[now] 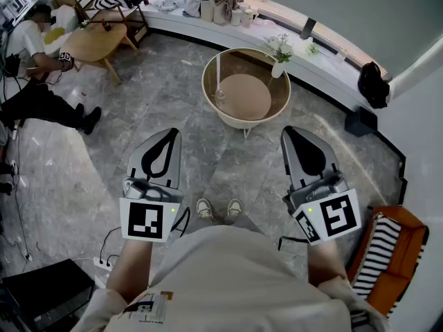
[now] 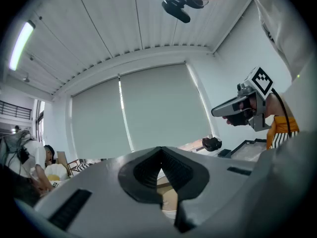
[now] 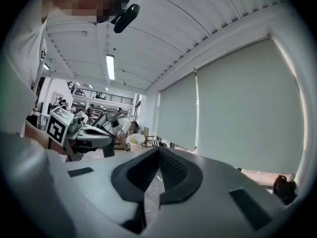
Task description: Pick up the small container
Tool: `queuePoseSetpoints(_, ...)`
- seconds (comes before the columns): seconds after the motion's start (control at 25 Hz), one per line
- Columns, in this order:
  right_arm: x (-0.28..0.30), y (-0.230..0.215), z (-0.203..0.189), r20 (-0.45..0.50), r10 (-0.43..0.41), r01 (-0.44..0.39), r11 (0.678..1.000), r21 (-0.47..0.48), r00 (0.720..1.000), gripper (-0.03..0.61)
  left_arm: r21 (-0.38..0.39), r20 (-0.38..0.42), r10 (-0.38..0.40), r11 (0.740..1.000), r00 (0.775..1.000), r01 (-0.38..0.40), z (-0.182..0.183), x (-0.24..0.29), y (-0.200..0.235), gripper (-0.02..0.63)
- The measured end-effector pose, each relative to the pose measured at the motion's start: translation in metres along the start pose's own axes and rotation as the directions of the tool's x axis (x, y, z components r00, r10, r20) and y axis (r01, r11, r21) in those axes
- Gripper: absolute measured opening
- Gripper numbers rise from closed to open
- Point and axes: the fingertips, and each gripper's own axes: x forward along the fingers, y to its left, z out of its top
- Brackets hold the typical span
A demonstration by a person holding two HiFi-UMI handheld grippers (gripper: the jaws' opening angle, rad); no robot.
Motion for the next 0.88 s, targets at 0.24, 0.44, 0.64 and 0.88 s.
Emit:
queuePoseSetpoints(0.24, 0.002, -0.008, -0.003, 0.008, -0.004, 0.004, 1.000, 0.019, 1.000, 0.006, 0.006, 0.001, 0.003, 1.000, 1.000, -0.003, 0.002, 0.007, 0.000, 0.008)
queuePoseSetpoints(0.44, 0.004, -0.015, -0.006, -0.003, -0.006, 0.006, 1.000, 0.014, 1.000, 0.006, 0.008, -0.001, 0.003, 1.000, 1.000, -0.003, 0.002, 0.014, -0.003, 0.008)
queuePoseSetpoints(0.64, 0.005, -0.018, -0.007, -0.005, 0.008, -0.008, 1.000, 0.022, 1.000, 0.006, 0.006, -0.012, 0.000, 1.000, 1.000, 0.000, 0.001, 0.021, -0.007, 0.008)
queuePoseSetpoints(0.88, 0.000, -0.031, -0.013, -0.015, 0.020, -0.019, 0.999, 0.027, 1.000, 0.006, 0.013, -0.011, -0.002, 1.000, 1.000, 0.002, 0.006, 0.032, -0.020, 0.008)
